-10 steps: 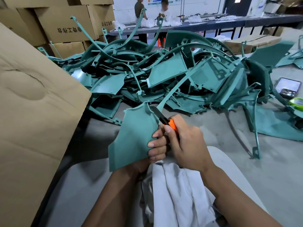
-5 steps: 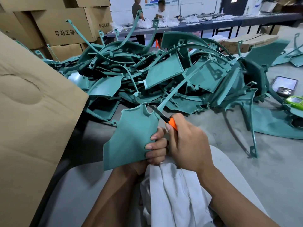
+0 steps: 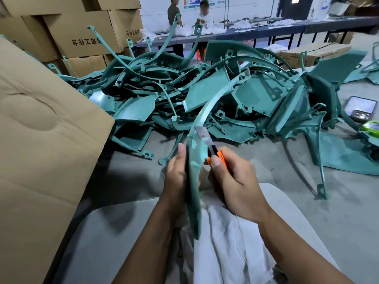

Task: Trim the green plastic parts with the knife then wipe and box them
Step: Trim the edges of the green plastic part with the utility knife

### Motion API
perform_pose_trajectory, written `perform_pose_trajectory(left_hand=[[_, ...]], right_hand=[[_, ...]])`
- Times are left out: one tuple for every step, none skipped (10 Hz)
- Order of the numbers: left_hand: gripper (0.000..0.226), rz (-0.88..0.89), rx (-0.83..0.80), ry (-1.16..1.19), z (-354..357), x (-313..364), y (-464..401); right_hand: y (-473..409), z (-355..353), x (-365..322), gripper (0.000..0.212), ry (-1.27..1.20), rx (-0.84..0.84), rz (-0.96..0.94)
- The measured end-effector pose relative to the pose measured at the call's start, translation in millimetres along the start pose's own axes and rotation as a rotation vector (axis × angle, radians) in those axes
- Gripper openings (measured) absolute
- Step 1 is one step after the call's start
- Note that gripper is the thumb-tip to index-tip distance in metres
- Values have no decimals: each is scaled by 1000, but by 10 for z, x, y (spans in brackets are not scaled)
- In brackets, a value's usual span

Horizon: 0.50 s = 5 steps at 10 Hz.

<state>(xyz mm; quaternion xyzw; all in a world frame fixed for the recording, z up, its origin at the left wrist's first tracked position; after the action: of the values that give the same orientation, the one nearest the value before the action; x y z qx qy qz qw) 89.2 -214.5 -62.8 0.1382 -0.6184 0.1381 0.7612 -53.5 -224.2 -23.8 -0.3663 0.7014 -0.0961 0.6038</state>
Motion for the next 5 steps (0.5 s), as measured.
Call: perform_pose_trajectory(left_hand=[[103,112,175,-49,-98,66,1],[76,198,210,-100,-151,121,-3],[71,280,268,-113,-231,141,-24],[62,324,266,-162,-247,187,10],[56,336,251,-164,-234,206,37]], right_hand=[[3,41,33,34,-338,-72,90],[10,53,104,46,-463,-147,188],[33,79,128,52,-546,-242,219],[54,117,123,43,-581,-333,237],[64,125,110,35,-575,-365,233]])
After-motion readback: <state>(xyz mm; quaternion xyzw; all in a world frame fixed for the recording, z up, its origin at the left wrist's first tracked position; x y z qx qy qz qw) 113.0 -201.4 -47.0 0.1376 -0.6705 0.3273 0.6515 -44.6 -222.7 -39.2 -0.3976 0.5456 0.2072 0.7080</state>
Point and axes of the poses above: each hand's wrist, its own y-axis away from the middle knuckle, its own z-axis out of the palm, x = y × z, the point moved 5 cm from there along -y, towards the middle knuckle, and after that the axes turned 5 degrees about -z, right-handed, at the moved point
